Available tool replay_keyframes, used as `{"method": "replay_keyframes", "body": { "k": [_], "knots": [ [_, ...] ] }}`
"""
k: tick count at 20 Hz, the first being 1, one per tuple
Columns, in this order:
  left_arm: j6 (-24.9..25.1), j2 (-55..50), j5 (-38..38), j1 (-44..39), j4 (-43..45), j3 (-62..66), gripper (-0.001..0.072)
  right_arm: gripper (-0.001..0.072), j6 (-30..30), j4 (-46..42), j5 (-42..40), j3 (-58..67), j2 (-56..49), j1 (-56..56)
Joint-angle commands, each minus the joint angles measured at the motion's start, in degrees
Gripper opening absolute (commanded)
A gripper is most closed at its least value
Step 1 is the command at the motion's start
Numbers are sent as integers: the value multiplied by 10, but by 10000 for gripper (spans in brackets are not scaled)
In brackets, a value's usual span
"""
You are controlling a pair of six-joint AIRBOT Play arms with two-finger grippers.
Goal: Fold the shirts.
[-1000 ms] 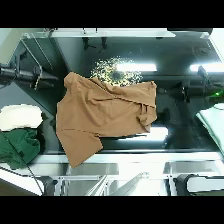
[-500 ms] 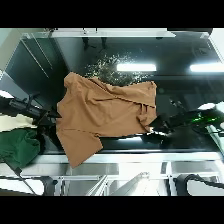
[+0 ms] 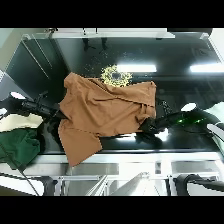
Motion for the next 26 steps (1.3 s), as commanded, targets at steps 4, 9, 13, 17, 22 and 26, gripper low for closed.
{"method": "replay_keyframes", "body": {
  "k": [4,9,13,17,22,26],
  "knots": [
    [10,-7,-45,4,12,17,20,464,13,9,60,32,11,-28],
    [17,-7,-54,9,11,16,21,464,26,24,46,34,-1,-32],
    [24,-7,-54,7,11,16,20,463,35,-1,7,44,-2,-39],
    [31,-7,-58,3,10,16,21,463,85,-74,-45,49,-3,-39],
    [37,-7,-58,2,9,16,21,463,99,-65,-80,56,-10,-26],
    [37,-7,-58,2,9,16,21,462,106,-39,-108,78,-10,25]
  ]
}}
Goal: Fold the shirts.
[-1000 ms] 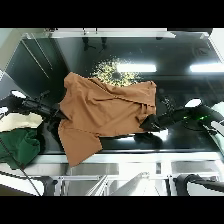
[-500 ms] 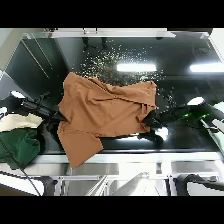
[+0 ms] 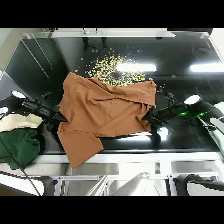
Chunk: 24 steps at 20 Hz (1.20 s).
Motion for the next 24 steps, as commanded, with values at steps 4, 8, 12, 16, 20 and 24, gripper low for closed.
{"method": "replay_keyframes", "body": {
  "k": [4,8,12,16,20,24],
  "knots": [
    [5,0,-2,0,-2,0,21,100,34,13,-44,19,-14,36],
    [6,2,-2,0,-8,0,20,22,18,13,-1,36,-7,31],
    [67,83,-61,19,-151,1,18,22,8,14,110,141,78,-14],
    [125,281,-195,105,-530,42,18,22,1,48,86,313,266,-128],
    [106,510,-119,263,-816,181,17,22,-41,48,-132,401,479,-271],
    [74,620,40,424,-661,321,24,23,-81,46,-159,410,536,-307]
  ]
}}
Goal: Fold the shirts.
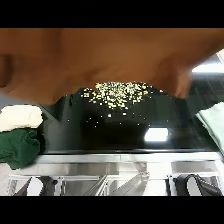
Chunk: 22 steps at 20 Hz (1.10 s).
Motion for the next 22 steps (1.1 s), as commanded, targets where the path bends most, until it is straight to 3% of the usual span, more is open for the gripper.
{"method": "replay_keyframes", "body": {
  "k": [1,3,5,10,13,17,22],
  "knots": [
    [-46,77,139,101,79,112,24,23,-29,1,-56,20,46,-36],
    [-81,30,116,69,137,147,24,23,-35,65,-15,19,5,-36],
    [-80,-36,67,-9,147,152,24,22,-81,176,68,19,-64,-35],
    [-103,-222,76,-254,438,80,24,22,-82,210,156,-39,-264,48],
    [-70,-343,141,-332,512,31,24,22,-134,209,128,-115,-384,128],
    [-65,-506,203,-336,522,26,24,22,-196,221,-5,-153,-565,172],
    [-65,-657,206,-319,522,76,24,22,-308,407,-13,-144,-714,158]
  ]
}}
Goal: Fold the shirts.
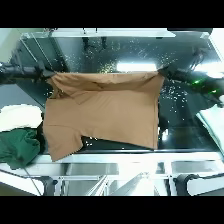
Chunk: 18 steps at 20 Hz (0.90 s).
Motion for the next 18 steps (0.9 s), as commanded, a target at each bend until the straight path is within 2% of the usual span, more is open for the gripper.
{"method": "replay_keyframes", "body": {
  "k": [1,5,7,10,12,16,18],
  "knots": [
    [1,-106,18,6,10,55,24,22,-88,127,-15,-2,-91,-5],
    [-19,-181,7,8,11,169,23,22,-101,123,47,-2,-96,-30],
    [-28,-207,-13,8,16,215,23,22,-83,90,80,-4,-96,-40],
    [-67,-221,-42,9,84,259,23,22,-42,34,143,-23,-96,-40],
    [-68,-211,-56,16,106,258,23,21,-37,30,179,-47,-95,-38],
    [-75,-214,-130,35,104,257,23,21,-47,25,130,-87,-84,-40],
    [-73,-209,-136,35,104,233,23,21,-46,9,117,-90,-84,-30]
  ]
}}
